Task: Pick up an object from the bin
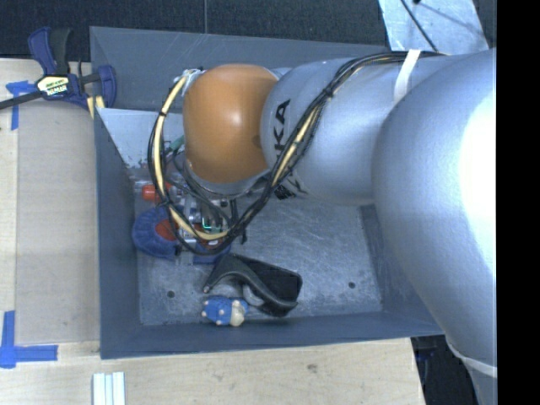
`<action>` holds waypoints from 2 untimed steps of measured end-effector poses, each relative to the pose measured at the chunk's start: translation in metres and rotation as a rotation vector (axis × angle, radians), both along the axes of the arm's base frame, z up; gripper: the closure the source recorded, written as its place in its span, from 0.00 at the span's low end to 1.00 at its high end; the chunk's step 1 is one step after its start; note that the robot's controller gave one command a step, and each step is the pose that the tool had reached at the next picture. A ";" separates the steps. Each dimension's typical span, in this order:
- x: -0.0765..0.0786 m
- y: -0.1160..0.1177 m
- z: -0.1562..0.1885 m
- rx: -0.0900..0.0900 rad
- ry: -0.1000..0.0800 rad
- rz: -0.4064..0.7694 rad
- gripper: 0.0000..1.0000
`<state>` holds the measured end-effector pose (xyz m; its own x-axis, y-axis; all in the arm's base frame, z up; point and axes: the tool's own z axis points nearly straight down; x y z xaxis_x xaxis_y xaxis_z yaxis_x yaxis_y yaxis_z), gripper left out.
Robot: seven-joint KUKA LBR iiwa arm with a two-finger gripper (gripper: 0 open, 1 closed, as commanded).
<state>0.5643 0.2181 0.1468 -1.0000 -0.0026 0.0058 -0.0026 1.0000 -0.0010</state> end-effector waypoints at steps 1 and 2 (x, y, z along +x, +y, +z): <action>0.008 -0.012 -0.078 0.005 -0.013 0.002 0.00; 0.009 -0.011 -0.073 0.007 -0.013 0.002 1.00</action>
Offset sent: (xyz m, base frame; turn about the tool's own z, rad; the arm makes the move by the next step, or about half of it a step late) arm 0.0071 -0.0127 -0.0768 -0.0025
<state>0.5736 0.2074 0.0738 -1.0000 -0.0049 -0.0070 -0.0049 1.0000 0.0055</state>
